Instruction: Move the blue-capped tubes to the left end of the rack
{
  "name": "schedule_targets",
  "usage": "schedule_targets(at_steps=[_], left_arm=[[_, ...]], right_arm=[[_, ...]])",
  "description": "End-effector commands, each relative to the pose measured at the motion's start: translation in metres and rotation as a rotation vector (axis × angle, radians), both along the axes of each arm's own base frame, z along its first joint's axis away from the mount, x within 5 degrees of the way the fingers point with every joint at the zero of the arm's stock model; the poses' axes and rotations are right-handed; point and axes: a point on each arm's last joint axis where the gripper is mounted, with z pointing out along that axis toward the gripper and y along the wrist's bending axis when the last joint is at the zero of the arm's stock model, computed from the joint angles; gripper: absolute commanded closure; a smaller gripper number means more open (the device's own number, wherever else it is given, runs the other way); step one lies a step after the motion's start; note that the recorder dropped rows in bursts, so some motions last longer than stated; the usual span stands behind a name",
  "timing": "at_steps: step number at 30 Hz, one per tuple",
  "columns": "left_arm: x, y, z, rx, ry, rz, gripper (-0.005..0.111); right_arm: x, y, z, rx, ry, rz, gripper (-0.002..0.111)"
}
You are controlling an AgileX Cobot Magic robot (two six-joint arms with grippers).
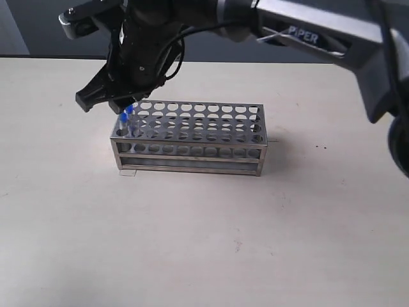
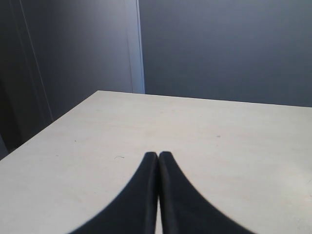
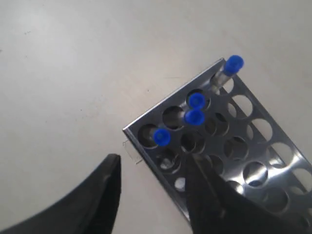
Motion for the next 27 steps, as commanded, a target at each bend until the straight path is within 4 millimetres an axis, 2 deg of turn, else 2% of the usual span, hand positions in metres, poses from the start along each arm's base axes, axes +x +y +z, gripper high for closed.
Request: schedule_targets(at_steps=[1,3,5,6,7,8,9,10,14,17,20,25,27], left_arm=[[0.0,0.0,-0.001,-0.007,0.001,-0.007,0.106],[0.0,0.0,-0.001,-0.007,0.001,-0.007,0.106],[0.0,0.0,-0.001,-0.007,0.001,-0.007,0.106],[0.0,0.0,-0.001,-0.007,0.001,-0.007,0.106],[0.0,0.0,-0.001,-0.007,0.001,-0.007,0.106],[0.0,0.0,-0.001,-0.007,0.001,-0.007,0.106],[0.0,0.0,-0.001,-0.007,0.001,-0.007,0.106],[0.0,0.0,-0.001,-0.007,0.001,-0.007,0.106],[0.0,0.0,-0.001,-0.007,0.001,-0.007,0.106],[0.0,0.0,-0.001,-0.007,0.001,-0.007,0.106],[0.0,0.0,-0.001,-0.007,0.001,-0.007,0.106],[0.001,0.0,0.0,-0.006,-0.007,-0.007,0.106],[0.001,0.0,0.0,-0.006,-0.007,-0.007,0.106]], right_arm=[[-0.007,-0.022,0.036,-0.059,-0.033,-0.005,0.066],[-0.012,-0.03,0.052,-0.054,-0.041,-0.012,0.066],[-0.016,-0.037,0.071,-0.022,-0.064,-0.013,0.072],[-0.024,-0.044,0.092,0.018,-0.091,-0.01,0.083],[-0.03,-0.049,0.105,0.042,-0.108,-0.005,0.09],[-0.042,-0.062,0.131,0.083,-0.133,-0.003,0.104],[-0.048,-0.07,0.143,0.101,-0.14,-0.003,0.109],[-0.059,-0.087,0.165,0.123,-0.155,-0.004,0.108],[-0.083,-0.121,0.207,0.215,-0.184,-0.043,0.106],[-0.094,-0.137,0.224,0.268,-0.193,-0.067,0.106],[-0.099,-0.145,0.232,0.29,-0.208,-0.068,0.106],[-0.099,-0.168,0.247,0.261,-0.34,-0.136,0.106],[-0.105,-0.18,0.257,0.285,-0.366,-0.158,0.106]])
